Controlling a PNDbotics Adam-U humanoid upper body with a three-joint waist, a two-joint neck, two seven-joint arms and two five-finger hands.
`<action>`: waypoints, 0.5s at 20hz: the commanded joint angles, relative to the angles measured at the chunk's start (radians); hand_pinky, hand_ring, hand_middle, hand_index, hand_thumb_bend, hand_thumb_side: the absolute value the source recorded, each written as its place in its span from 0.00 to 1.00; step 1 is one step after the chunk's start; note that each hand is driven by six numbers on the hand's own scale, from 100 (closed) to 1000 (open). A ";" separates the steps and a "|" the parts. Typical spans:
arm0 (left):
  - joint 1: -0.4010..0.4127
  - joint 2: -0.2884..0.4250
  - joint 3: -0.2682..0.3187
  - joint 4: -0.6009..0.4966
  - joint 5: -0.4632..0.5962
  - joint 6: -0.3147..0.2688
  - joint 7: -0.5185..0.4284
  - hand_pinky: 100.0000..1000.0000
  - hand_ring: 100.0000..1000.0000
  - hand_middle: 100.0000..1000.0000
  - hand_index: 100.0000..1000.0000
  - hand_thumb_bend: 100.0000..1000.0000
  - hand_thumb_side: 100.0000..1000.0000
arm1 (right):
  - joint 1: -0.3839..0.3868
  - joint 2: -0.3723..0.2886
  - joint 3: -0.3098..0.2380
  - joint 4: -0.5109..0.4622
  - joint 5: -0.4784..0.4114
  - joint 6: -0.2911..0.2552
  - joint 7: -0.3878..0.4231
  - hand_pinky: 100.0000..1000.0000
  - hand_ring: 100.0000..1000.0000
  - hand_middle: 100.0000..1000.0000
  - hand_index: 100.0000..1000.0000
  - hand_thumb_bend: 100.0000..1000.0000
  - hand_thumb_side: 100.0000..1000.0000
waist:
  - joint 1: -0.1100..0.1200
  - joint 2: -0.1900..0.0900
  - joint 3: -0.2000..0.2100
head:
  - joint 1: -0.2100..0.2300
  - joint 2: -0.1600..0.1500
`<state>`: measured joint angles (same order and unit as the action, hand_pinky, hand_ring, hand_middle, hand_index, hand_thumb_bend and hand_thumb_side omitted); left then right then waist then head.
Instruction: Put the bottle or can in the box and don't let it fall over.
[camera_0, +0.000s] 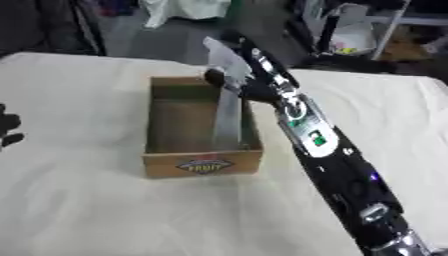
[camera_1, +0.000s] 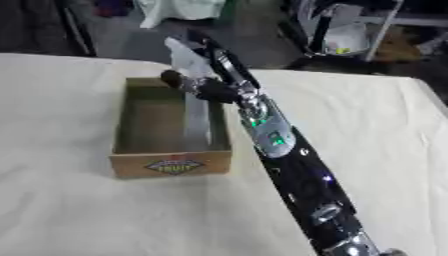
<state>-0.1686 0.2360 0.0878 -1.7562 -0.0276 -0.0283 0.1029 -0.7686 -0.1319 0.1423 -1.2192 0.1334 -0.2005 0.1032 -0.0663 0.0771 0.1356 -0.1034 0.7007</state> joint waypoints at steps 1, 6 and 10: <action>-0.004 0.011 0.012 -0.009 -0.002 0.000 0.007 0.72 0.75 0.62 0.80 0.45 0.71 | 0.014 -0.062 -0.027 -0.067 -0.036 0.004 -0.031 0.71 0.86 0.92 1.00 0.69 0.59 | 0.004 -0.019 -0.005 | 0.012 -0.006; -0.002 0.013 0.018 -0.009 -0.002 0.000 0.013 0.72 0.75 0.62 0.80 0.45 0.71 | 0.145 -0.183 -0.067 -0.208 -0.124 0.010 -0.092 0.69 0.84 0.91 1.00 0.67 0.60 | 0.000 -0.017 -0.024 | 0.029 -0.013; 0.000 0.015 0.024 -0.010 -0.004 0.000 0.020 0.72 0.75 0.61 0.80 0.45 0.71 | 0.279 -0.262 -0.112 -0.317 -0.183 0.020 -0.135 0.66 0.81 0.87 1.00 0.65 0.61 | -0.002 -0.012 -0.038 | 0.050 -0.017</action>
<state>-0.1620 0.2361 0.1028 -1.7511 -0.0279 -0.0263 0.1164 -0.4798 -0.3475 0.0518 -1.4846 -0.0284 -0.1819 -0.0167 -0.0723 0.0761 0.0978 -0.0609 0.6960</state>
